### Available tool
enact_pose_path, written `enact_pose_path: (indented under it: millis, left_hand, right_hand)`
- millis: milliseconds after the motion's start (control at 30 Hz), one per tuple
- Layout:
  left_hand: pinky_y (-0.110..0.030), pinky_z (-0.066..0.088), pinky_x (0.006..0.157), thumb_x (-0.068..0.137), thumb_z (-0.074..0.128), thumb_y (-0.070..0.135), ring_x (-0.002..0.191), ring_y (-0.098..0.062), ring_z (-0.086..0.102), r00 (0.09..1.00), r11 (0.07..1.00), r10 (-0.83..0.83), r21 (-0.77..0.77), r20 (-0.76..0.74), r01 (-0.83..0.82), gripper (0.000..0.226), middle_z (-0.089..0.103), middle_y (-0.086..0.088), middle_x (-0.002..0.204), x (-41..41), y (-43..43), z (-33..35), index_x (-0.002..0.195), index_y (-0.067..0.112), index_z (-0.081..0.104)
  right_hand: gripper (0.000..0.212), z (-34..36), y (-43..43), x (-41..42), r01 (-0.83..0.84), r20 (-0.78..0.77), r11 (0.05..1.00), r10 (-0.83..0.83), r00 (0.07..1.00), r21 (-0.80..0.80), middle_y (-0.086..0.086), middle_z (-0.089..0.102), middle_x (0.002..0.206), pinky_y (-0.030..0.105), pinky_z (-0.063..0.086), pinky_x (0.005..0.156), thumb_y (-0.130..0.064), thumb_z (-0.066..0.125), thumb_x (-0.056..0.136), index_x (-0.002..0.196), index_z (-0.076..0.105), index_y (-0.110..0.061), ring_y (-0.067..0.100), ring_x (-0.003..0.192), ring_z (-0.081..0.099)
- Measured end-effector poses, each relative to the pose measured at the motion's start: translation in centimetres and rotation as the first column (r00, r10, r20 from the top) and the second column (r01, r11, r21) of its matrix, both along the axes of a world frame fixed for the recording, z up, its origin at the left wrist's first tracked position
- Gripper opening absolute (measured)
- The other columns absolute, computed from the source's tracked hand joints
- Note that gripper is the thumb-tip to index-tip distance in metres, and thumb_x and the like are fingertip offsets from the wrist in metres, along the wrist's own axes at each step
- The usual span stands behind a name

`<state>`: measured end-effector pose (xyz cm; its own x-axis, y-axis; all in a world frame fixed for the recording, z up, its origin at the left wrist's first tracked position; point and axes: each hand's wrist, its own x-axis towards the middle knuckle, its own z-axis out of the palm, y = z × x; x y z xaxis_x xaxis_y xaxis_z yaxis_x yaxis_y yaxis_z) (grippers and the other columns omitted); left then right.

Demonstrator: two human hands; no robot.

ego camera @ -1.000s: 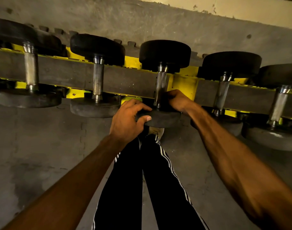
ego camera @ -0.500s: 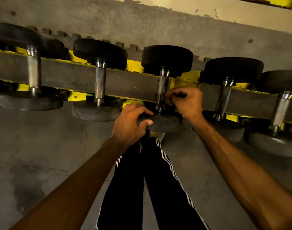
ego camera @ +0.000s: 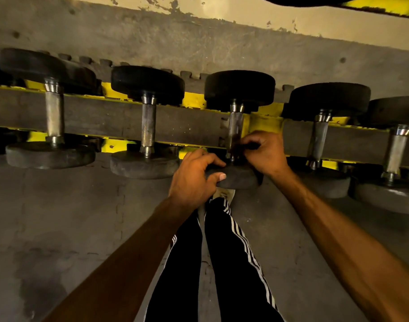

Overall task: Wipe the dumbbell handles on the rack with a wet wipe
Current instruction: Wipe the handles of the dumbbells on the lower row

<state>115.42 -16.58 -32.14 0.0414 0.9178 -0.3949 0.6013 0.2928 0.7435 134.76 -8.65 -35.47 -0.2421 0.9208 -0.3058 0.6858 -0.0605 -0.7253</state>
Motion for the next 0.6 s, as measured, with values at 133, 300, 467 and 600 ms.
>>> enact_pose_path:
  millis: [133, 300, 467, 600]
  left_hand:
    - [-0.030, 0.044, 0.089, 0.077, 0.083, 0.024, 0.103, -0.013, 0.053, 0.999, 0.999, -0.015, 0.036, 0.034, 0.013, 0.022, 0.059, 0.008, 0.100, -0.4, 0.2, -0.5, 0.098, 0.027, 0.074]
    - [-0.028, 0.044, 0.088, 0.077, 0.083, 0.026, 0.101, -0.013, 0.055, 0.997, 0.996, -0.051, 0.083, 0.065, 0.046, 0.022, 0.058, 0.009, 0.098, -0.9, 0.2, -1.1, 0.098, 0.026, 0.074]
    - [-0.026, 0.043, 0.087, 0.076, 0.085, 0.025, 0.099, -0.011, 0.054, 0.990, 0.990, -0.100, 0.106, 0.104, 0.089, 0.024, 0.060, 0.006, 0.097, -1.4, 0.7, -1.4, 0.098, 0.024, 0.075]
    - [-0.020, 0.039, 0.085, 0.076, 0.085, 0.025, 0.097, -0.007, 0.051, 0.987, 0.989, -0.107, 0.115, 0.119, 0.093, 0.025, 0.058, 0.006, 0.096, -1.6, 0.7, -1.8, 0.098, 0.025, 0.075]
  right_hand:
    - [0.011, 1.4, 0.9, -0.9, -0.177, 0.054, 0.983, 0.179, 0.982, -0.038, -0.004, 0.073, 0.082, 0.033, 0.057, 0.071, -0.006, 0.078, 0.075, 0.082, 0.078, -0.015, 0.006, 0.074, 0.067]
    - [0.008, 1.1, 1.5, -4.2, -0.034, 0.165, 0.983, 0.004, 0.986, 0.182, 0.008, 0.069, 0.092, 0.033, 0.053, 0.075, -0.015, 0.072, 0.085, 0.088, 0.076, -0.009, 0.020, 0.084, 0.064]
    - [0.007, 1.8, 2.0, -3.2, -0.407, 0.326, 0.903, 0.430, 0.842, -0.140, 0.005, 0.071, 0.090, 0.025, 0.046, 0.069, -0.020, 0.074, 0.083, 0.087, 0.077, -0.015, 0.020, 0.085, 0.066]
    - [0.009, 1.7, 1.6, -2.0, 0.026, 0.164, 0.995, -0.040, 0.986, 0.091, -0.010, 0.066, 0.088, 0.011, 0.047, 0.072, -0.016, 0.077, 0.084, 0.092, 0.075, -0.019, -0.001, 0.081, 0.062]
